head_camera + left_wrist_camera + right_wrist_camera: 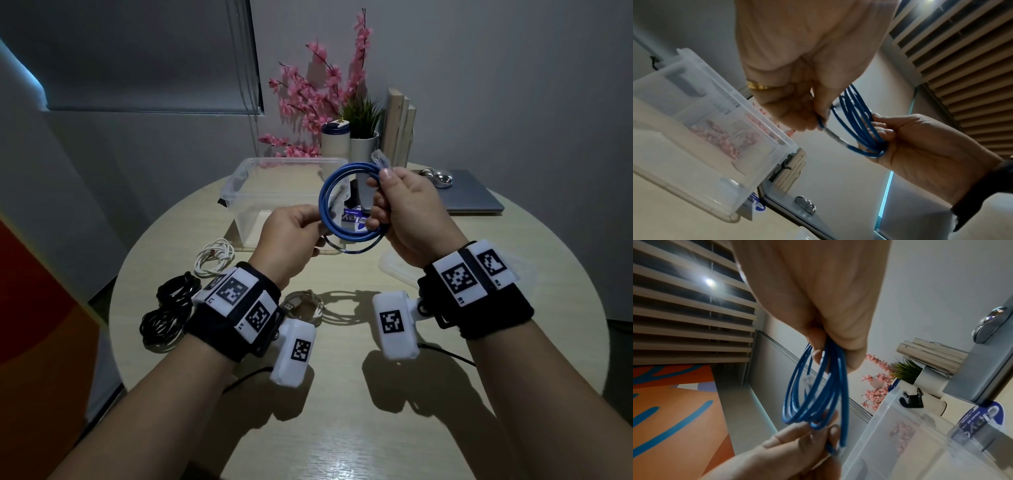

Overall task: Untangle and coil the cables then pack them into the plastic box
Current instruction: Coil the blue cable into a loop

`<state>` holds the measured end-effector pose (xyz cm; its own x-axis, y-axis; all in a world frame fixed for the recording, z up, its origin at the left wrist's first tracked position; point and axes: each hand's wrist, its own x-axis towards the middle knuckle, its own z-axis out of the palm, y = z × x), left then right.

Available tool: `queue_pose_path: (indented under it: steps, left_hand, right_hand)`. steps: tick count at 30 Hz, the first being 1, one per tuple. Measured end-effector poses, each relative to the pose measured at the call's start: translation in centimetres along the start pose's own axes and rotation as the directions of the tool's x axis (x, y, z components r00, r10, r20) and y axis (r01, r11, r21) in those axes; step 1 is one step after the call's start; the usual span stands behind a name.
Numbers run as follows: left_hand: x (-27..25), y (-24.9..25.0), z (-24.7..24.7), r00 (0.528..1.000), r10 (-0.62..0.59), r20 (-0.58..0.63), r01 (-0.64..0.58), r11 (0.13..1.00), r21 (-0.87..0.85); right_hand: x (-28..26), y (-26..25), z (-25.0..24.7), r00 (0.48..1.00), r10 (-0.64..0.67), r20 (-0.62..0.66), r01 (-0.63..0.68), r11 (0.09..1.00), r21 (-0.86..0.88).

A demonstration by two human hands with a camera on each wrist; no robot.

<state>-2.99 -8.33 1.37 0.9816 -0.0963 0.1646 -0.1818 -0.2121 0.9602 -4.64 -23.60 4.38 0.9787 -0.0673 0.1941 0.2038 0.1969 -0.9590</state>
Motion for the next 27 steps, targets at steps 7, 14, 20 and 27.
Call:
queue_pose_path:
  steps: [7, 14, 20, 27]
  left_hand:
    - [-0.1, 0.4, -0.3, 0.992, 0.125, 0.011, -0.121, 0.973, -0.197]
    - [-0.4, 0.8, -0.6, 0.982, 0.168, 0.08, -0.142, 0.953, -0.268]
    - [-0.1, 0.6, -0.4, 0.962, 0.272, -0.012, -0.271, 0.962, 0.036]
    - [-0.6, 1.2, 0.1, 0.879, 0.476, 0.002, -0.456, 0.841, 0.291]
  right_hand:
    - [0.1, 0.2, 0.0, 1.0, 0.023, -0.018, -0.024, 0.998, -0.058]
    - [0.2, 1.2, 0.3, 0.999, -0.008, -0.047, -0.002, 0.977, -0.214]
    - [0.4, 2.0, 0.7, 1.0, -0.017, -0.013, 0.012, 0.948, -0.319]
    - [1.0, 2.9, 0.8, 0.998, -0.059, -0.038, 0.036, 0.896, -0.443]
